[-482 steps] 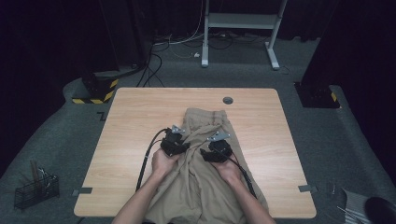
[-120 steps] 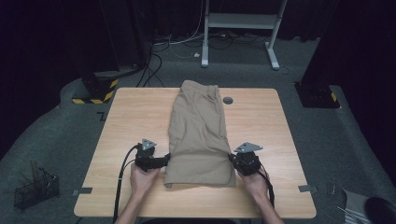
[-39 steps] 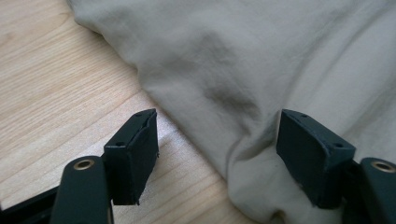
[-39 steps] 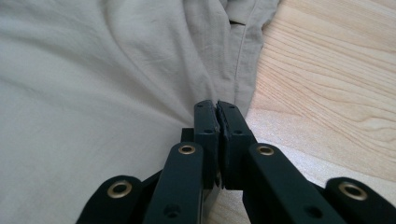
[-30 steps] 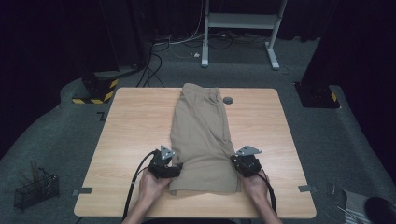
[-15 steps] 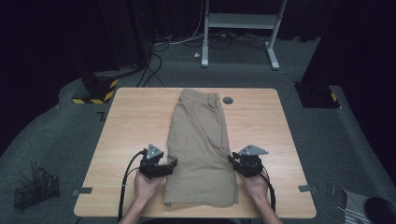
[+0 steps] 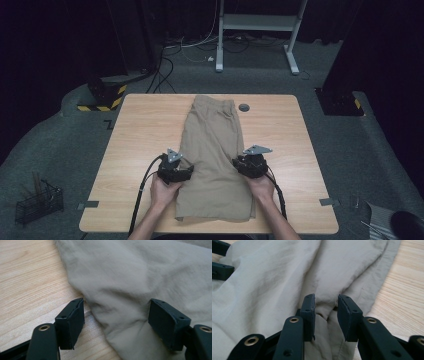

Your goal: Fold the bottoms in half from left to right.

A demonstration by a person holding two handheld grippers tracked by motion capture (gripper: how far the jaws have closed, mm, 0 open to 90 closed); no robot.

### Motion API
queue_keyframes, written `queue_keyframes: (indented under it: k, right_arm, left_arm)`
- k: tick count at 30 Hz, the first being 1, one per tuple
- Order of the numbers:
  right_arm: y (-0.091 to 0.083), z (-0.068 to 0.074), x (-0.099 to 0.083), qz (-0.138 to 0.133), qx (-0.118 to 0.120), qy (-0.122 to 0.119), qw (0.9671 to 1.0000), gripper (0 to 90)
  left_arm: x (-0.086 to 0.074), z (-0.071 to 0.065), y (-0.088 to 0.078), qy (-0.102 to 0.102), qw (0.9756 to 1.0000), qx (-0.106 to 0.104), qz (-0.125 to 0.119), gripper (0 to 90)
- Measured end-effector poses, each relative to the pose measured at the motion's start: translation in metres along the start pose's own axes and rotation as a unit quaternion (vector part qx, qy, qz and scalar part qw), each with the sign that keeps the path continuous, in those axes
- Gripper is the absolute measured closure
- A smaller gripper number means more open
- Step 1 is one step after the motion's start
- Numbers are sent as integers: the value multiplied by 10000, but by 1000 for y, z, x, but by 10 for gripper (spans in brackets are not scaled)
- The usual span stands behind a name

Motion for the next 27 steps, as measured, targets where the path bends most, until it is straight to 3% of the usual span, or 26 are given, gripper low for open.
queue_keyframes:
  k: [3, 7, 9, 12, 15, 17, 19, 22, 25, 27]
  right_arm:
    - [4, 0, -1, 142, 43, 1, 9999, 712]
    - [9, 4, -4, 264, 16, -228, 9994, 867]
    - [8, 2, -2, 269, 13, -299, 9992, 885]
    - [3, -3, 0, 193, -245, -368, 9988, 889]
    - [-6, -18, 4, 55, -518, -209, 9984, 889]
    - [-6, -27, 4, 141, -724, -138, 9972, 887]
    - [-2, -33, 1, 326, -704, 5, 9970, 876]
    - [-5, -27, 0, 172, -812, -14, 9965, 752]
    - [-14, -15, 4, -196, -712, -166, 9971, 693]
    - [-15, -8, 7, -296, -596, -260, 9974, 680]
  left_arm:
    - [0, 0, 0, 12, 10000, 15, -17, 289]
    - [0, -1, 0, -6, 10000, 37, -8, 289]
    - [-1, 0, 0, 5, 10000, 29, -15, 289]
    - [-2, 0, -1, 15, 10000, 33, -44, 288]
    - [-2, 0, -1, 7, 10000, 40, -48, 289]
    - [-2, 0, -1, 15, 10000, 36, -41, 289]
    - [-1, 1, -1, 23, 10000, -3, -13, 287]
    - [5, 5, -2, 56, 10000, -57, 50, 278]
    - [12, 6, -5, -34, 9998, -87, -201, 301]
    - [18, 4, -3, -20, 9997, -143, -208, 296]
Point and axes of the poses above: each handheld gripper's, and its own axes: y roughly forward along the jaws, x roughly out of its top, z roughly to its left, the point moved 1 cm from there along y, roughly forward along the jaws, and after that the axes turned 3 degrees about y, right-handed, at the moved point
